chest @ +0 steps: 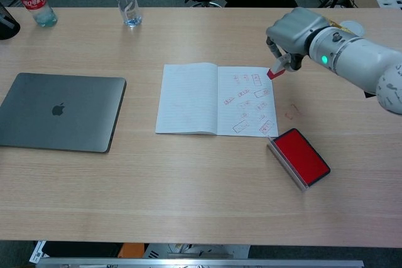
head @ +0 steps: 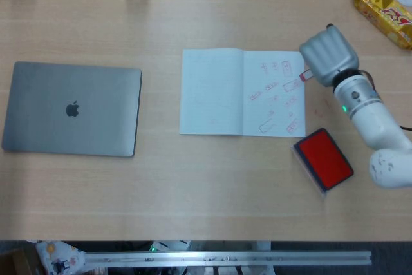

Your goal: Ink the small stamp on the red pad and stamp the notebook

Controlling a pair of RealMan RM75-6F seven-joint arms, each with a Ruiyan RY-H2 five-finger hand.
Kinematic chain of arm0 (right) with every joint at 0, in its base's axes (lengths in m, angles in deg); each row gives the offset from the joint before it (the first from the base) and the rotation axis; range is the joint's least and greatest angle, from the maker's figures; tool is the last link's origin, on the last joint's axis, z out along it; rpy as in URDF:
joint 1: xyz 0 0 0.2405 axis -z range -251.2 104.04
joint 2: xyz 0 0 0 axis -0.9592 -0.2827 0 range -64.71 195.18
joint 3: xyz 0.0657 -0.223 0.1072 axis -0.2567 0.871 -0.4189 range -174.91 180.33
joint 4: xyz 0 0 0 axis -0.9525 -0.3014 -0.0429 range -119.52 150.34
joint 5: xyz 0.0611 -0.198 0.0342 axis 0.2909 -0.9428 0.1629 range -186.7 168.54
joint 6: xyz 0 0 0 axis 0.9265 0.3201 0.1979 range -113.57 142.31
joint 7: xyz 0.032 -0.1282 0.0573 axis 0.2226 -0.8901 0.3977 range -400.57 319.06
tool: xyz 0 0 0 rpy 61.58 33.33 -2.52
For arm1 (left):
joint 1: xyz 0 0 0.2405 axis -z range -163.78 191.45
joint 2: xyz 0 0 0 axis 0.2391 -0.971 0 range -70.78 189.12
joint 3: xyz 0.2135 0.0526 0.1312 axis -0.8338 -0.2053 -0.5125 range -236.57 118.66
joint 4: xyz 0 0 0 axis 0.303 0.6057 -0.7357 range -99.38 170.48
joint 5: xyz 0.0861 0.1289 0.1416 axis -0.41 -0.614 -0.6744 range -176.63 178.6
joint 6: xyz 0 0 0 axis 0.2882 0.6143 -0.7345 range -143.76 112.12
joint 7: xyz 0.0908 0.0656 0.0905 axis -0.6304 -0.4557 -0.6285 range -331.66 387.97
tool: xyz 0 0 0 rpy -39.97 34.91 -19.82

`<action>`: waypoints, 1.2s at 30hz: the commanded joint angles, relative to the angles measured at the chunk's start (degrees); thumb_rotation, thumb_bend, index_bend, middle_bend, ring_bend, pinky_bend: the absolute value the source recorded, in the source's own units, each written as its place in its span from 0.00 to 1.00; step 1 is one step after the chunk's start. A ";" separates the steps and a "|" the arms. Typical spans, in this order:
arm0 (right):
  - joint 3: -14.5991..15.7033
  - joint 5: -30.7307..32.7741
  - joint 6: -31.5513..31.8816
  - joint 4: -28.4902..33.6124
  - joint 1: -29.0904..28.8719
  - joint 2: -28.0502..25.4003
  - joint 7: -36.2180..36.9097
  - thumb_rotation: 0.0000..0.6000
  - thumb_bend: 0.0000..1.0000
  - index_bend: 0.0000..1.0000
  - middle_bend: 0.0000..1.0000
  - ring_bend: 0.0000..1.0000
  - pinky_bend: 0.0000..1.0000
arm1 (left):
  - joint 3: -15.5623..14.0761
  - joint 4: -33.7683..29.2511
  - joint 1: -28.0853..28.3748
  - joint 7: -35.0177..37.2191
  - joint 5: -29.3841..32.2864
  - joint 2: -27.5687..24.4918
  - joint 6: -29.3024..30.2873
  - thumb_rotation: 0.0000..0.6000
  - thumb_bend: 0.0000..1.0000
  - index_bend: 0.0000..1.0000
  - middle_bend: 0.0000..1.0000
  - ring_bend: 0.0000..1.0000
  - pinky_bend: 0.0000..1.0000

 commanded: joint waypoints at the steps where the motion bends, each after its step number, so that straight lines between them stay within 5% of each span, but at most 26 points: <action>1: 1.31 -1.85 -0.95 0.00 1.72 -0.61 2.07 1.00 0.46 0.93 0.71 0.53 0.38 | -0.11 -0.30 0.38 -0.27 -0.24 0.07 -0.48 1.00 0.21 0.00 0.00 0.03 0.09; 20: 5.46 -9.55 -3.35 -4.77 8.31 1.71 7.29 1.00 0.41 0.86 0.66 0.51 0.38 | -1.39 -0.37 1.72 0.39 -1.65 0.52 -2.80 1.00 0.21 0.00 0.00 0.03 0.09; 36: 5.14 -5.04 -3.51 -6.15 7.26 3.45 1.15 1.00 0.36 0.71 0.59 0.43 0.32 | -1.74 0.71 1.77 1.24 -1.31 0.95 -3.01 1.00 0.21 0.00 0.00 0.03 0.09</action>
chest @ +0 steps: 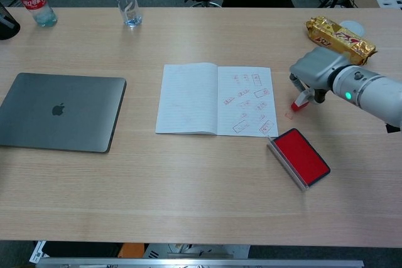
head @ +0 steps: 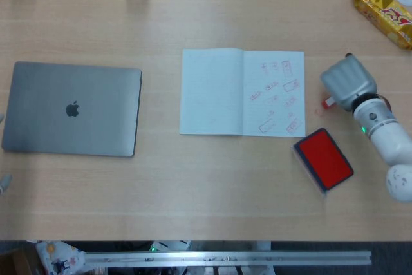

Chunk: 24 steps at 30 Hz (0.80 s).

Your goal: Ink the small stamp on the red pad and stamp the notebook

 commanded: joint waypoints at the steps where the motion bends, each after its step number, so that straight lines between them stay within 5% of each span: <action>1: -0.10 0.82 0.26 0.02 -0.31 0.43 -0.91 1.00 0.35 0.71 0.59 0.43 0.32 | 0.00 0.08 0.02 0.04 0.04 0.03 0.02 1.00 0.21 0.00 0.00 0.03 0.09; 24: -0.24 0.85 1.21 -0.39 -0.20 1.70 -2.93 1.00 0.30 0.55 0.55 0.40 0.29 | -0.26 0.53 0.23 0.21 0.57 0.02 -0.54 1.00 0.21 0.00 0.00 0.02 0.09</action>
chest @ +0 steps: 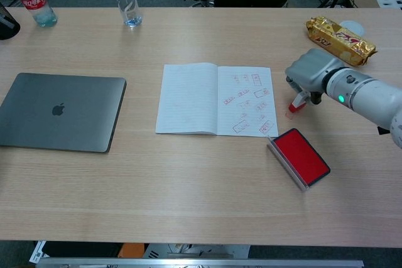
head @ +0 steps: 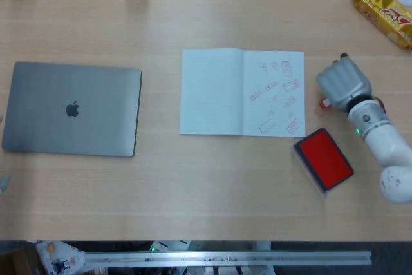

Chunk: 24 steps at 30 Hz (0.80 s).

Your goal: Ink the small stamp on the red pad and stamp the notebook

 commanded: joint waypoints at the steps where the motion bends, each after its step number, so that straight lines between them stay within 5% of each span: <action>1: 0.03 -0.18 0.12 -0.14 0.13 0.08 -0.09 1.00 0.30 0.55 0.55 0.40 0.29 | -0.05 0.04 0.03 0.11 -0.02 0.03 -0.08 1.00 0.21 0.00 0.00 0.02 0.09; 24: -0.18 -1.30 1.48 1.12 0.98 -0.69 -0.92 1.00 0.26 0.37 0.51 0.37 0.27 | -0.17 -0.34 0.15 0.67 0.02 -0.73 -0.21 1.00 0.21 0.00 0.00 0.01 0.09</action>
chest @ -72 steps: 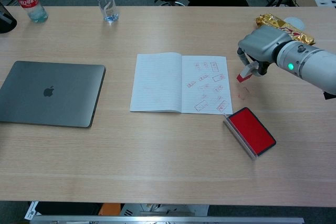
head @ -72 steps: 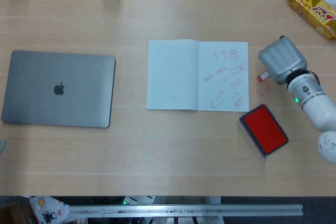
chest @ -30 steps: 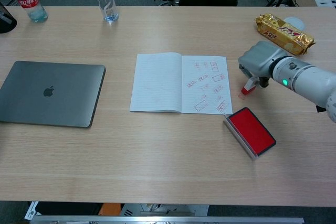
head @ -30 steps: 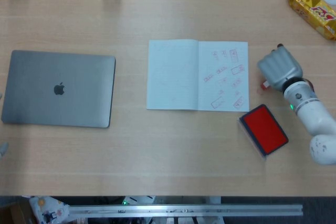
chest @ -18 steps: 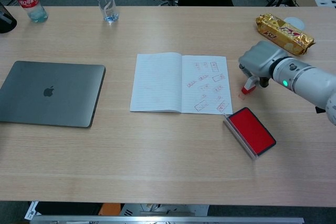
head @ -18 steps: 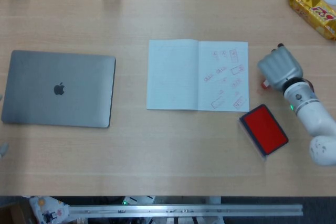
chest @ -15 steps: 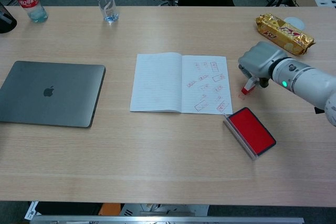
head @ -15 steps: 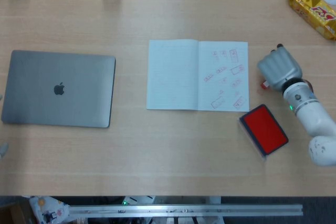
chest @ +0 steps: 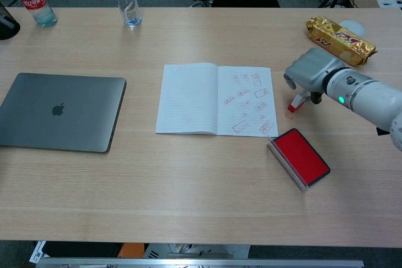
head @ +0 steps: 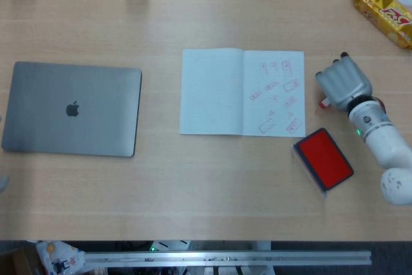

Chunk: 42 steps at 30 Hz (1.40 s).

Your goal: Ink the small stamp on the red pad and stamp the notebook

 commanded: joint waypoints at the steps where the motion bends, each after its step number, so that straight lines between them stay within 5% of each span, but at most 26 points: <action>1: 0.08 -0.57 0.90 1.37 0.34 -1.04 0.11 1.00 0.26 0.36 0.50 0.37 0.27 | 0.10 -0.22 0.09 0.00 0.06 -0.16 0.00 1.00 0.21 0.00 0.00 0.01 0.09; 7: -0.29 -3.18 4.04 5.85 1.91 -4.38 2.31 1.00 0.26 0.36 0.50 0.37 0.27 | 0.60 -0.58 0.25 0.08 0.19 -0.34 0.41 1.00 0.21 0.00 0.00 0.01 0.09; 16: -2.39 -13.07 16.27 13.55 10.67 -13.30 15.27 1.00 0.28 0.39 0.51 0.38 0.28 | 2.23 0.97 -0.13 0.20 0.34 1.33 3.20 1.00 0.21 0.00 0.00 0.01 0.09; 25: -2.53 -22.97 31.36 17.61 21.85 -19.66 23.34 1.00 0.31 0.52 0.63 0.55 0.55 | 3.72 3.85 -0.54 -0.06 -1.71 4.55 7.50 1.00 0.21 0.00 0.00 0.01 0.09; 42: -2.86 -31.05 39.44 21.97 34.42 -24.41 26.75 1.00 0.31 0.56 0.64 0.56 0.55 | 4.04 3.56 -2.45 -2.39 -5.15 5.95 13.89 1.00 0.21 0.00 0.00 0.01 0.09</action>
